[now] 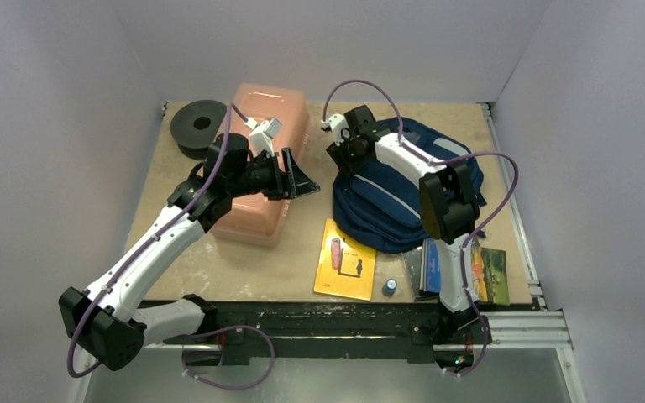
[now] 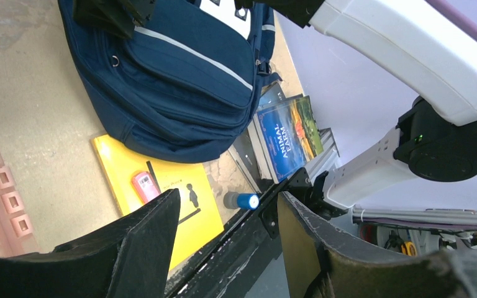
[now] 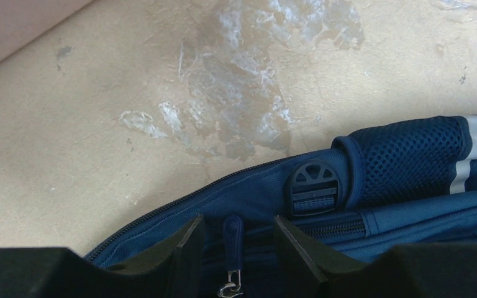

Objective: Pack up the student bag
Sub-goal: Zip the student bag at the center of the board.

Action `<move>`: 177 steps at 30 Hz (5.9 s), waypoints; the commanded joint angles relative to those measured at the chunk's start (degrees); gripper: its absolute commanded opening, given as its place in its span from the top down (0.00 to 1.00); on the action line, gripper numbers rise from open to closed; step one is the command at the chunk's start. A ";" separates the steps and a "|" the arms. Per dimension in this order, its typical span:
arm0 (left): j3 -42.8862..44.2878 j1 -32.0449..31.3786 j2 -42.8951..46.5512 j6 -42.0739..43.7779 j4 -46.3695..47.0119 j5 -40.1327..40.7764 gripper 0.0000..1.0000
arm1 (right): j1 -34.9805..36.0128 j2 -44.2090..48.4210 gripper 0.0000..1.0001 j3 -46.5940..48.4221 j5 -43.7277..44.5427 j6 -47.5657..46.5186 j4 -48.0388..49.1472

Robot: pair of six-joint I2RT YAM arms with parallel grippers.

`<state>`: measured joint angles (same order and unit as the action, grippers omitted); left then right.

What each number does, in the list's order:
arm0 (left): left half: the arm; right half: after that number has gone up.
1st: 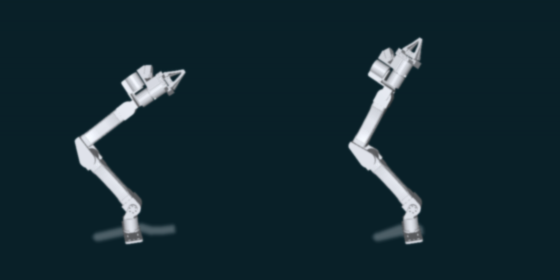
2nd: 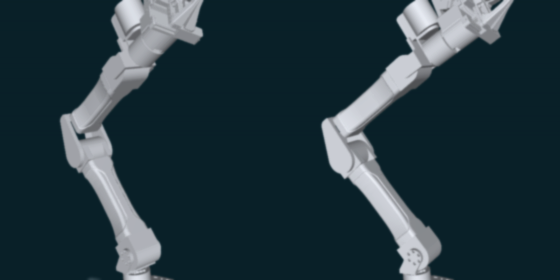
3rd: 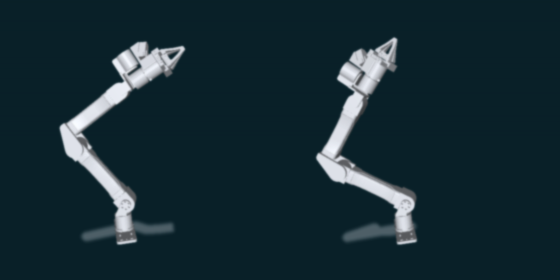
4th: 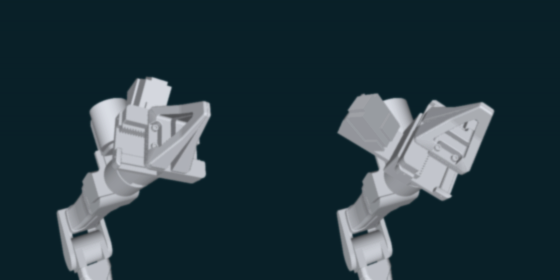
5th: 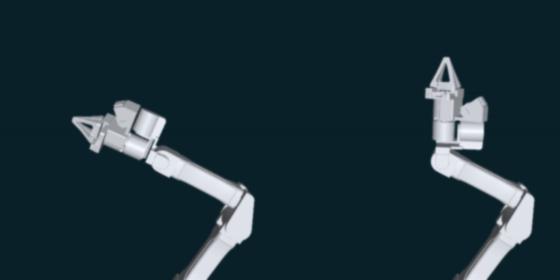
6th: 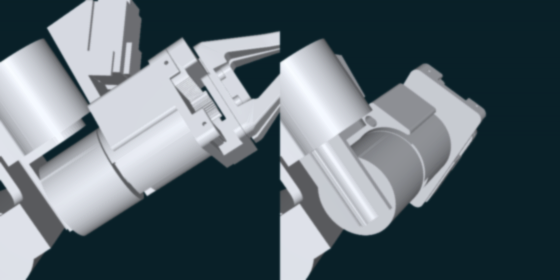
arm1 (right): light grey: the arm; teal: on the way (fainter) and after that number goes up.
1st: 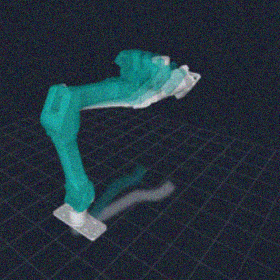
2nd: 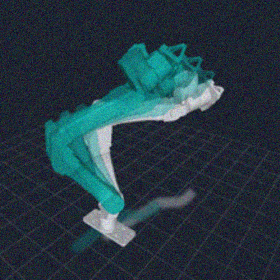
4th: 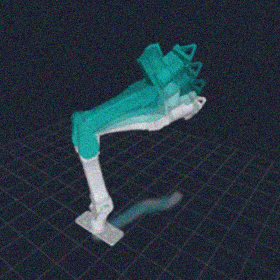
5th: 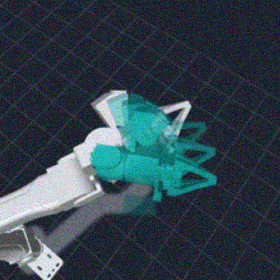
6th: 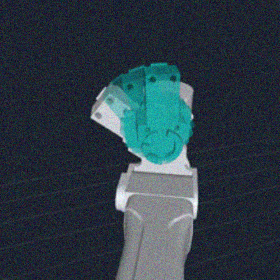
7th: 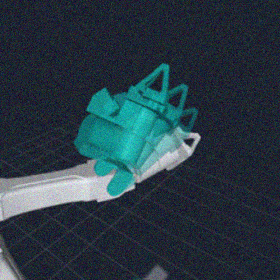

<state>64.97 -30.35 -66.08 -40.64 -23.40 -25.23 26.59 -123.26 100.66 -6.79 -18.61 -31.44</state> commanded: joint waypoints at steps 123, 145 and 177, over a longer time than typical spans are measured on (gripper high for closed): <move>21.36 -0.14 -37.30 0.62 16.81 -0.04 1.00 | -2.92 37.85 1.00 -53.39 -29.84 9.07 59.74; 19.18 -0.79 -38.55 -2.86 18.67 -1.44 1.00 | -2.81 52.31 0.60 -47.64 -16.07 50.82 28.92; 17.30 -4.31 -37.43 2.94 18.17 3.34 1.00 | 0.89 24.87 0.34 -13.08 20.18 107.15 -8.46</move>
<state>81.21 -33.98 -105.84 -39.27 -11.81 -21.30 27.33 -96.99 82.39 5.52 85.62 -32.60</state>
